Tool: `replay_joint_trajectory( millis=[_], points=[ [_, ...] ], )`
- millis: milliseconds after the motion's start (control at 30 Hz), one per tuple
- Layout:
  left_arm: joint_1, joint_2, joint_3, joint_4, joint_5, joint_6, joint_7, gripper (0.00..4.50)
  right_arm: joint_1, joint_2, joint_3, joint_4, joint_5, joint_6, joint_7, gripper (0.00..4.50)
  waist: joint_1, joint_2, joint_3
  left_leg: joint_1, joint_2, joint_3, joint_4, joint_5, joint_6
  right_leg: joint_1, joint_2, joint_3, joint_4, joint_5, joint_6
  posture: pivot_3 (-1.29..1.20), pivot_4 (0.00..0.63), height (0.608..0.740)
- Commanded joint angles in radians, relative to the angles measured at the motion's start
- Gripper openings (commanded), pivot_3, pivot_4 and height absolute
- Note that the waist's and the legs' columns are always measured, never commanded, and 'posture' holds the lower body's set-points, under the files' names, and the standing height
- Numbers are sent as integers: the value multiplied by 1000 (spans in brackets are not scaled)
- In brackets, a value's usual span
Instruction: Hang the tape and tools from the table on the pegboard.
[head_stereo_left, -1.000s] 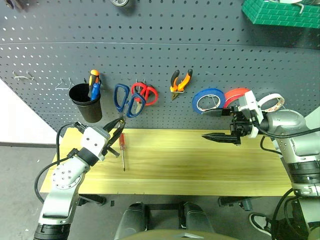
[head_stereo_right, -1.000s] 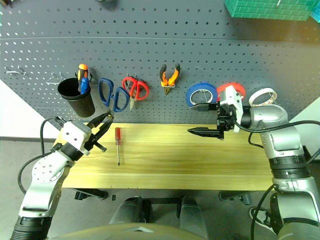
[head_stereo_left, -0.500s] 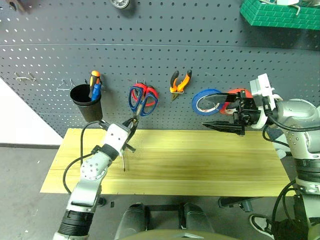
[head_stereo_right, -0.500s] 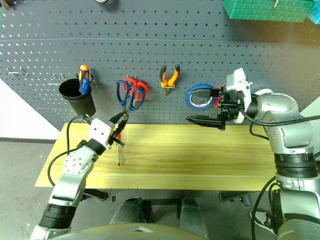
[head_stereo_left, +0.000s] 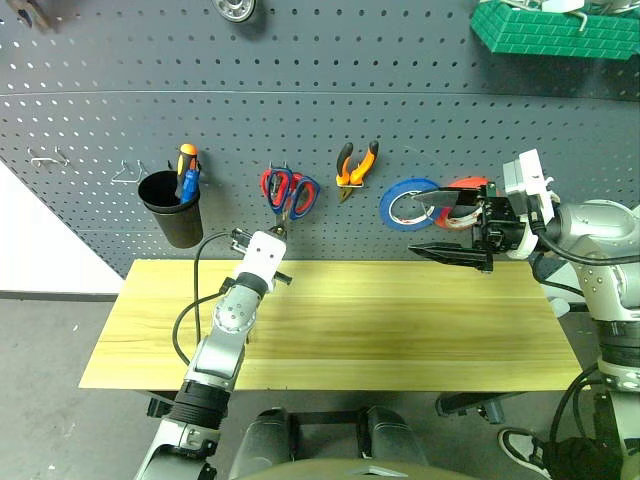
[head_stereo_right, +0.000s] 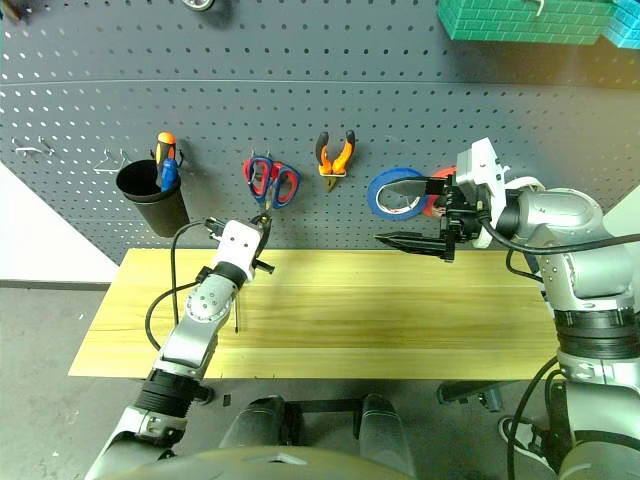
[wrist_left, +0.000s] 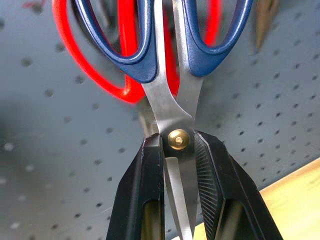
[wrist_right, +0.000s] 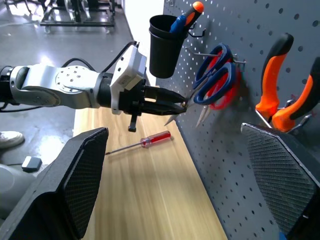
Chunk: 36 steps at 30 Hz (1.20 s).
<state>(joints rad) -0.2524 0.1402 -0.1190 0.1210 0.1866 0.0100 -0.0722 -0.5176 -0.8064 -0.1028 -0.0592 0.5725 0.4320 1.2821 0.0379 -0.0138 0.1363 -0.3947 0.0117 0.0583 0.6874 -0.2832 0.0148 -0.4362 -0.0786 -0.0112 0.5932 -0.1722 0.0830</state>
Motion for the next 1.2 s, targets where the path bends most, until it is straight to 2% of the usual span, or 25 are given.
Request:
replay_joint_trajectory(
  millis=[33,300,667,1000,1200],
  points=[
    [-21,-18,25,-2,6,-12,51,510,0,-21,-24,-27,-2,-24,3,4500,0,0,0,1,0,0,0,0,0,1,0,0,0,-1,-1,9,58,740],
    [5,-22,7,-19,14,-36,45,510,8,-16,-15,-23,-17,-46,3,4500,-1,0,-1,4,0,1,0,0,0,4,0,1,0,-1,-2,15,53,740],
    [114,130,8,-140,6,-250,-50,510,15,-12,-5,-14,-22,-62,23,4500,1,1,-1,4,3,2,0,0,0,3,-1,1,0,-1,-2,41,50,740],
    [51,23,17,-47,26,-127,35,510,16,-6,-5,-25,-21,-53,15,4500,1,0,-6,4,2,3,0,0,0,3,-1,1,0,-1,-2,32,56,740],
    [49,-1,20,-39,14,-103,40,2542,38,-23,-17,-43,-18,-45,13,4500,0,1,-6,4,1,3,0,0,0,3,0,1,0,-1,-2,21,61,740]
  ],
)
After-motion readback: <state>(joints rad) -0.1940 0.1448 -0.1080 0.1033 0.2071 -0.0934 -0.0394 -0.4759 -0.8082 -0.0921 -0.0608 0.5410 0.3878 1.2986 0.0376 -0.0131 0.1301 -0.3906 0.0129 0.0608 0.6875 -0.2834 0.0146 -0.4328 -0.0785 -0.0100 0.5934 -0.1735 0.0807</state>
